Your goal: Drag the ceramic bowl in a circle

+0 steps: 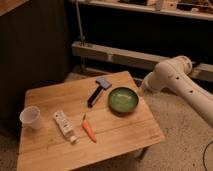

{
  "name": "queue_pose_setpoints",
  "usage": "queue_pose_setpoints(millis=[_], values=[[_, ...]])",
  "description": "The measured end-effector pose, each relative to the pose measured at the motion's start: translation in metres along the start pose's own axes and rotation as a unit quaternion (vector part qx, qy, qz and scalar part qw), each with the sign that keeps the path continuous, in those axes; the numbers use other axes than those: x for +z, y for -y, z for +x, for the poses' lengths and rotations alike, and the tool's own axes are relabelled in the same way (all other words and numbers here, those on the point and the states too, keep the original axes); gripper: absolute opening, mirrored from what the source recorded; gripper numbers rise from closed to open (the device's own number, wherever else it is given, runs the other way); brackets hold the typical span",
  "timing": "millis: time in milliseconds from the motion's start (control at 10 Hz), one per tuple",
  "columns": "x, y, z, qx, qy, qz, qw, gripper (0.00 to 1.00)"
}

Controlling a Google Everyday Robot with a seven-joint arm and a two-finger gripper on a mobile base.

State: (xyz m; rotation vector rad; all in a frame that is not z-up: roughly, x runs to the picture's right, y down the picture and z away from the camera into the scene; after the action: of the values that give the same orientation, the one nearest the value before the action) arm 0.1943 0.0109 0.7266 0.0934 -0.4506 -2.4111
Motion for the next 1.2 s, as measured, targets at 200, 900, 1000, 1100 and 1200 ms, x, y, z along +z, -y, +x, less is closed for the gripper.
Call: queue_pose_setpoints(millis=[200, 900, 1000, 1100, 1200], values=[[0.0, -0.005, 0.008, -0.001, -0.005, 0.006, 1.0, 0.03], [0.0, -0.046, 0.028, 0.359, 0.034, 0.017, 0.9325, 0.03], [0.0, -0.045, 0.015, 0.411, 0.031, 0.04, 0.9101, 0.03], [0.001, -0.045, 0.0, 0.436, 0.025, 0.061, 0.8975, 0.02], [0.006, -0.042, -0.017, 0.449, 0.015, 0.084, 0.8893, 0.0]])
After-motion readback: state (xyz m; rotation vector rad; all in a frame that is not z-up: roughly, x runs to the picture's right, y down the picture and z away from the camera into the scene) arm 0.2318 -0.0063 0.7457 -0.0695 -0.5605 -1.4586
